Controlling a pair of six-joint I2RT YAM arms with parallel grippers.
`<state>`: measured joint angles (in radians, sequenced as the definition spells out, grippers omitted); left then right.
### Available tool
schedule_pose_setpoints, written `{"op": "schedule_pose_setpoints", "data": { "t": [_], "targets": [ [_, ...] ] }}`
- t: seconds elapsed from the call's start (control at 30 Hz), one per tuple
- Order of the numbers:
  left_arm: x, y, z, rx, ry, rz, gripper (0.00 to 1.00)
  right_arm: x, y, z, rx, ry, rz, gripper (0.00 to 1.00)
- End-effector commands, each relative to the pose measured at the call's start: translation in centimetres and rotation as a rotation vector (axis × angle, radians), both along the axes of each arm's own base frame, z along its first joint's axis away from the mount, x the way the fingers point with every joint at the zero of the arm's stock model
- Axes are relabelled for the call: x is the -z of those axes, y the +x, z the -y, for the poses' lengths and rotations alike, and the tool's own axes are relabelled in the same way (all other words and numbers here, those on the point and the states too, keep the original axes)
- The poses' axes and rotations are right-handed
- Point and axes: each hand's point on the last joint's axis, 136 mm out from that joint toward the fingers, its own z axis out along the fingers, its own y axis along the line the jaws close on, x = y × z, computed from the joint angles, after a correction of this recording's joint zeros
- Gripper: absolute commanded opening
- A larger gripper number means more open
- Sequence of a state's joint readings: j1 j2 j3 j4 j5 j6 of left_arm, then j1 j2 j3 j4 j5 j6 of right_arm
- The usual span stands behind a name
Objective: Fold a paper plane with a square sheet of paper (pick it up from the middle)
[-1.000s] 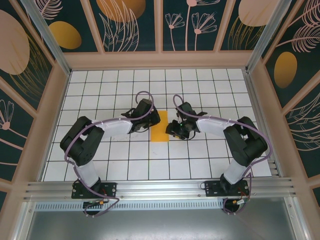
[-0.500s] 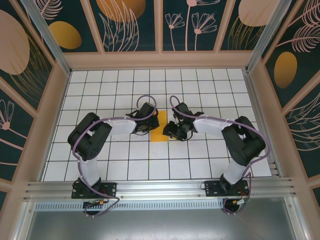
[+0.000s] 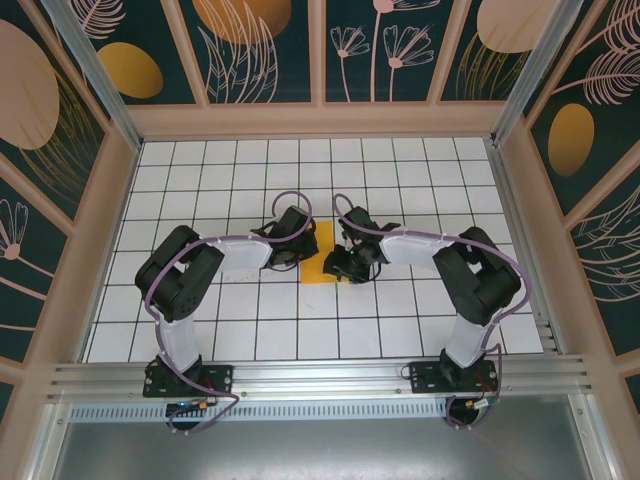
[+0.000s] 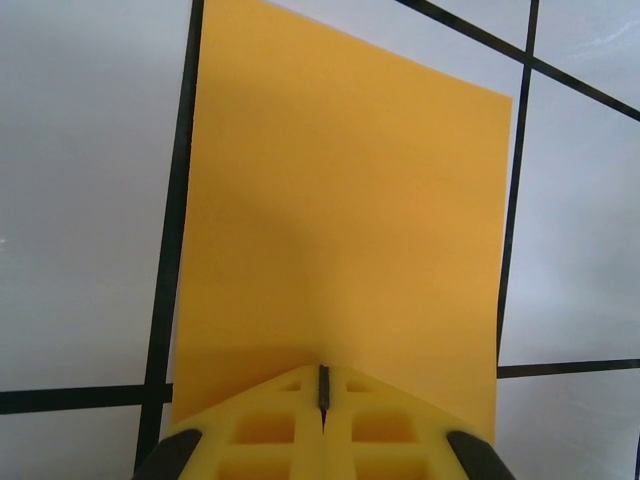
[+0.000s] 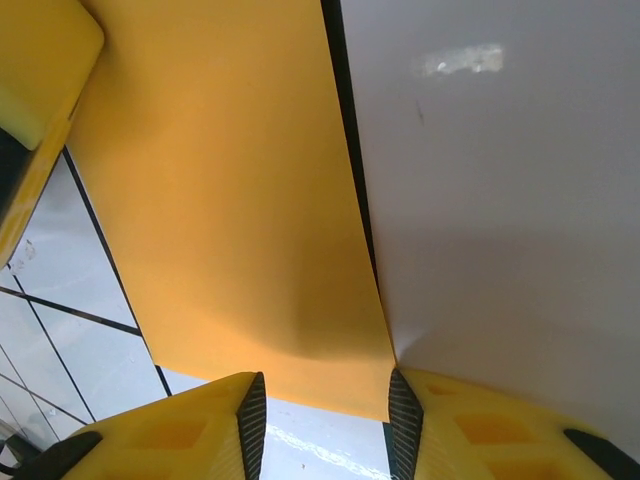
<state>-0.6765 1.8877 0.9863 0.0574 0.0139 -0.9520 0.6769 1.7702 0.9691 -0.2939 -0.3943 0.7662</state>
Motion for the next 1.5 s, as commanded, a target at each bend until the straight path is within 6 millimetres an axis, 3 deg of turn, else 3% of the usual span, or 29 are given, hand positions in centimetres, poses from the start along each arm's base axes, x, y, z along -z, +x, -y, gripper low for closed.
{"op": "schedule_pose_setpoints", "data": {
  "t": [0.0,0.4,0.8,0.97,1.17,1.47],
  "targets": [
    [4.6,-2.9,-2.9,-0.028,0.123,-0.129,0.0,0.4,-0.2,-1.0,-0.019,0.019,-0.024,0.4],
    [4.5,-2.8,-2.8,-0.025,0.12,-0.128,0.0,-1.2,1.6,-1.9,-0.006,0.068,0.052,0.39],
    [4.4,-2.8,-2.8,-0.025,0.115,-0.127,0.0,-3.1,2.2,-2.8,-0.013,0.167,0.108,0.39],
    [4.3,-2.8,-2.8,-0.021,0.114,-0.124,0.0,-2.4,2.9,-0.9,0.024,0.085,0.13,0.39],
    [4.3,-2.9,-2.7,-0.017,0.111,-0.123,0.0,-1.9,5.3,2.4,0.077,0.029,0.178,0.36],
    [4.3,-3.0,-2.8,-0.02,0.107,-0.129,0.0,-1.6,6.8,1.2,0.006,0.063,0.19,0.28]
  ]
}}
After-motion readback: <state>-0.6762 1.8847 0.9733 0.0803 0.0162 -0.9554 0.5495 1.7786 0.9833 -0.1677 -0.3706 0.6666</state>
